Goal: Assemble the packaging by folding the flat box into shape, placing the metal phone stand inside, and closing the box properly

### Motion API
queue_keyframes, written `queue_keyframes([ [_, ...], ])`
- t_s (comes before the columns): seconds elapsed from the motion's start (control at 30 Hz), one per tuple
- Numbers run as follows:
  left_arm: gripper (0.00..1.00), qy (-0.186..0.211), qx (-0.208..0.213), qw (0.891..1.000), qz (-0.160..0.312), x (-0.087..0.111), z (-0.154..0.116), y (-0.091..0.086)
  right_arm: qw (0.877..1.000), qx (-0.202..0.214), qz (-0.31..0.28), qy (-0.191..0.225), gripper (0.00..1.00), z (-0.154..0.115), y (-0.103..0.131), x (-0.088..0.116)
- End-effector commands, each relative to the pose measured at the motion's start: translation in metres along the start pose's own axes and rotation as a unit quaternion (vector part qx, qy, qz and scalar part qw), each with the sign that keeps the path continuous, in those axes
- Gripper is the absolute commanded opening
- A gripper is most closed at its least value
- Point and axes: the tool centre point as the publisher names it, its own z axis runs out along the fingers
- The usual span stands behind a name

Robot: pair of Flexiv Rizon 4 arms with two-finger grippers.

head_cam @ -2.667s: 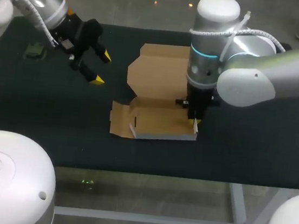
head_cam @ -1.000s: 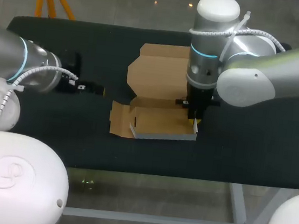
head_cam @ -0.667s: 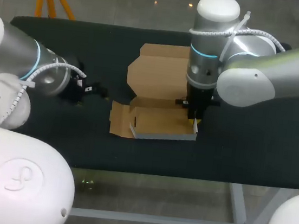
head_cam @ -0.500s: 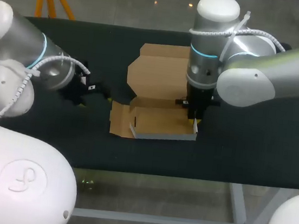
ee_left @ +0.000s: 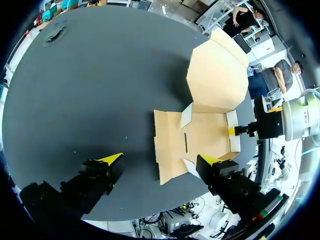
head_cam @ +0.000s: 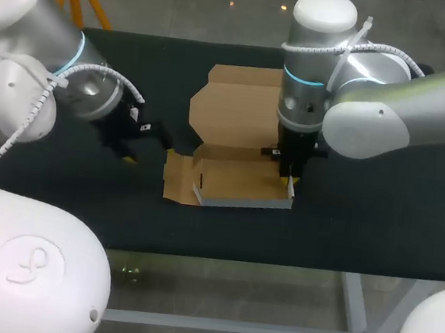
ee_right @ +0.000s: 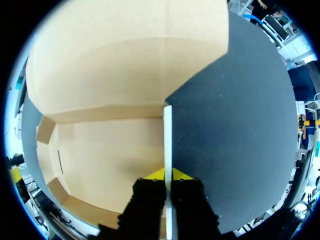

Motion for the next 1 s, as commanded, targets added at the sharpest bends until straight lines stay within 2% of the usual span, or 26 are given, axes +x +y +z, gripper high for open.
queue_keyframes([
  [0.03,0.85,0.055,0.003,0.998,0.002,-0.007,0.017,0.003,1.0,0.002,0.0,-0.002,0.0,0.0,0.001,0.001],
  [0.17,0.79,0.071,-0.009,0.997,0.003,-0.009,0.028,0.002,1.0,0.002,0.0,-0.002,0.0,0.0,0.001,0.001],
  [0.3,0.82,0.087,-0.014,0.996,0.008,-0.008,0.036,0.002,1.0,0.002,0.0,-0.002,0.0,0.0,0.001,0.001],
  [0.43,0.8,0.105,-0.023,0.994,0.005,-0.006,0.042,0.0,1.0,0.002,0.0,-0.002,0.0,0.0,0.001,0.001],
  [0.47,0.75,0.11,-0.024,0.994,0.007,-0.005,0.044,0.0,1.0,0.002,0.0,-0.002,0.0,0.0,0.001,0.001],
  [0.57,0.76,0.123,-0.034,0.992,0.006,-0.004,0.046,0.0,1.0,0.002,0.0,-0.002,0.0,0.0,0.001,0.001],
  [0.73,0.75,0.13,-0.047,0.99,0.006,-0.001,0.055,0.002,1.0,0.002,0.0,-0.002,0.0,0.0,0.001,0.001],
  [0.83,0.69,0.135,-0.049,0.99,0.006,0.0,0.057,0.003,1.0,0.002,0.0,-0.002,0.0,0.0,0.001,0.001],
  [1.0,0.7,0.15,-0.053,0.987,0.005,0.002,0.059,0.007,1.0,0.002,0.0,-0.002,0.0,0.0,0.001,0.001],
])
